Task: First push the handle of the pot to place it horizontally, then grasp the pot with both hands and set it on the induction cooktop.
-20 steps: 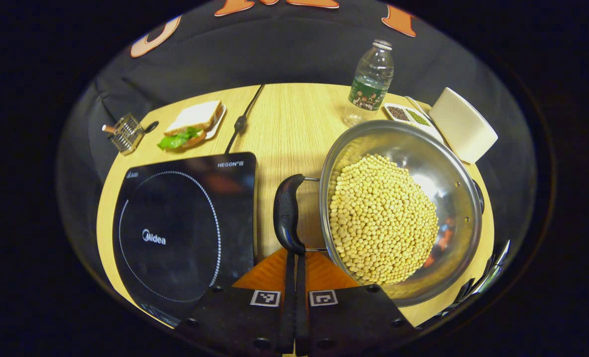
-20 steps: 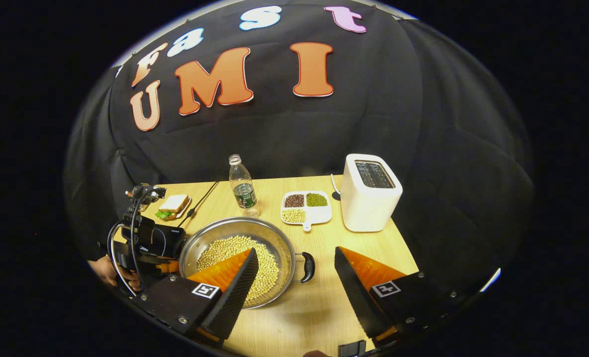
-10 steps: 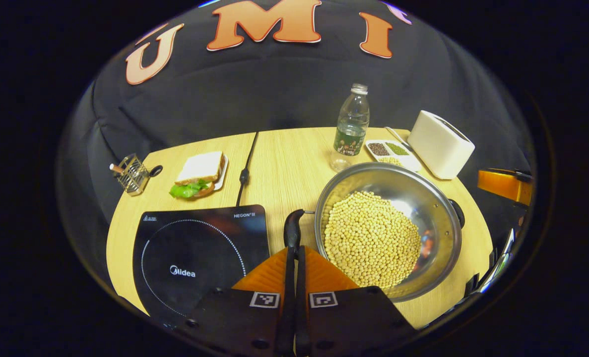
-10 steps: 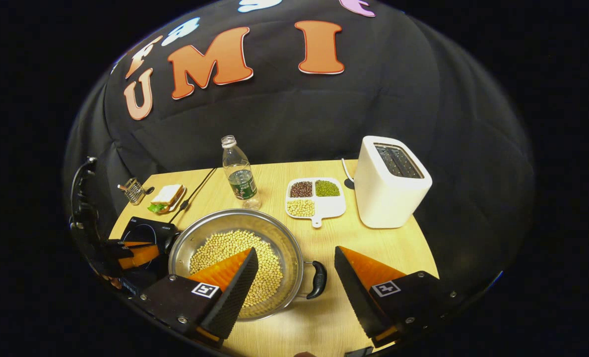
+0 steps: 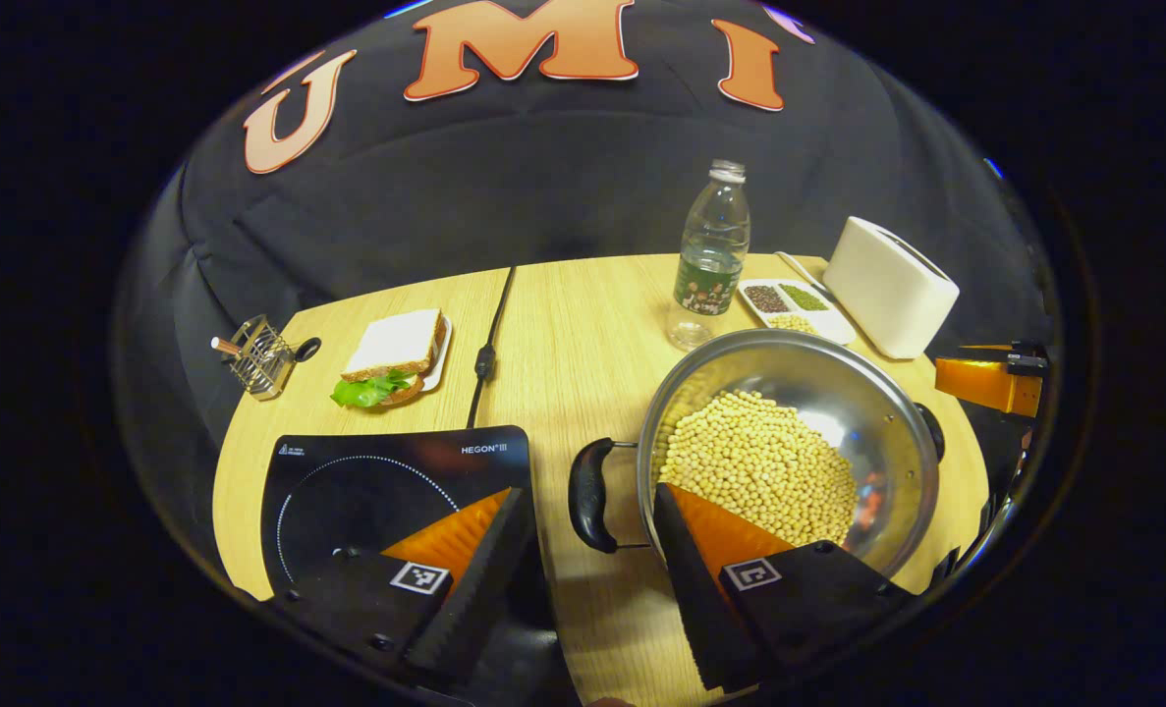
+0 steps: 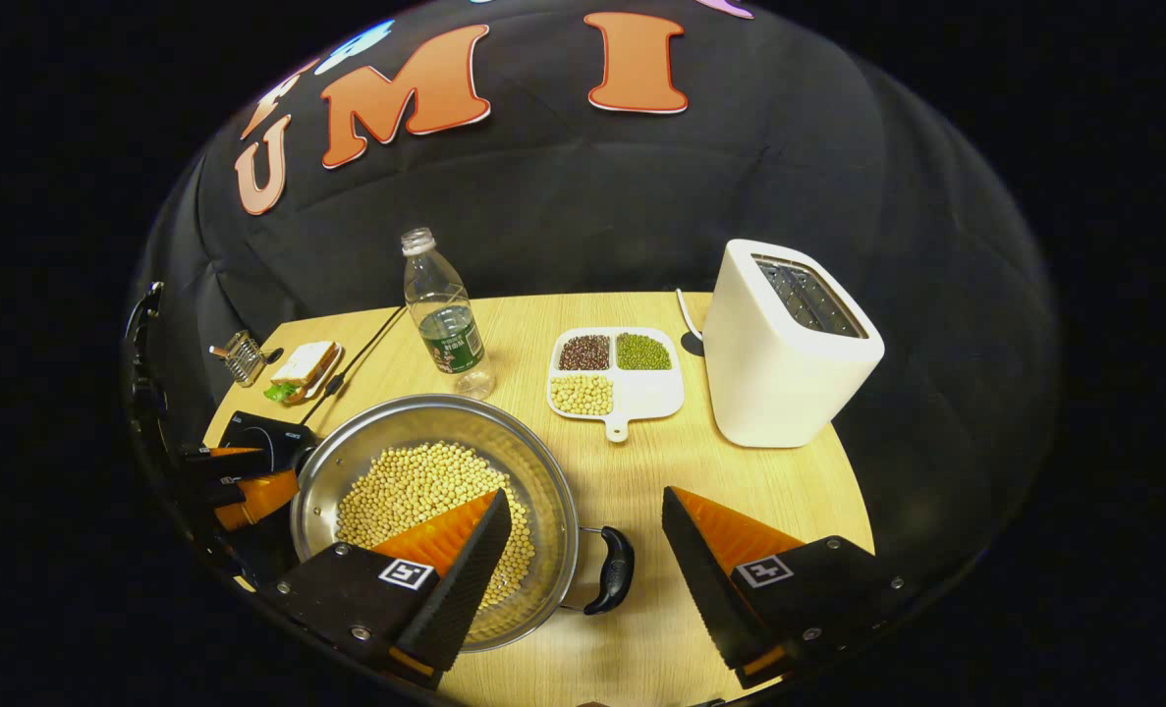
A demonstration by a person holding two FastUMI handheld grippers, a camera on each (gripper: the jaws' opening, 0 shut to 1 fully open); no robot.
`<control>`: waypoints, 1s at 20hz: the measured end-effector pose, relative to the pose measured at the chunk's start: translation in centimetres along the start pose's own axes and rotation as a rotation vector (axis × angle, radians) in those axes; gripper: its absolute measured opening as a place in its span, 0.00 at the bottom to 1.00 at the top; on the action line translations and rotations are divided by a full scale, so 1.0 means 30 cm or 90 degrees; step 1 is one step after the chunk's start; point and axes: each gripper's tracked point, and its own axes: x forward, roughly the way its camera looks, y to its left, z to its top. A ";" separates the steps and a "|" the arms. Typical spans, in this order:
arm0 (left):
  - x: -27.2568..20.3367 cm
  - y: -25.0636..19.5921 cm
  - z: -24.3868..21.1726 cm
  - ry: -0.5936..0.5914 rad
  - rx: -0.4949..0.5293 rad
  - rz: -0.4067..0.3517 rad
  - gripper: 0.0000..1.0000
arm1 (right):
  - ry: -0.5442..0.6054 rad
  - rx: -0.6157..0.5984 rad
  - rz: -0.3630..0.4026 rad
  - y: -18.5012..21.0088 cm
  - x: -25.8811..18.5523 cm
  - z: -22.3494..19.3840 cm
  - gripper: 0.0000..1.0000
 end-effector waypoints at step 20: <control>0.146 -0.071 -0.062 0.042 -0.053 -0.029 0.70 | 0.140 -0.042 -0.042 -0.005 0.204 -0.230 0.94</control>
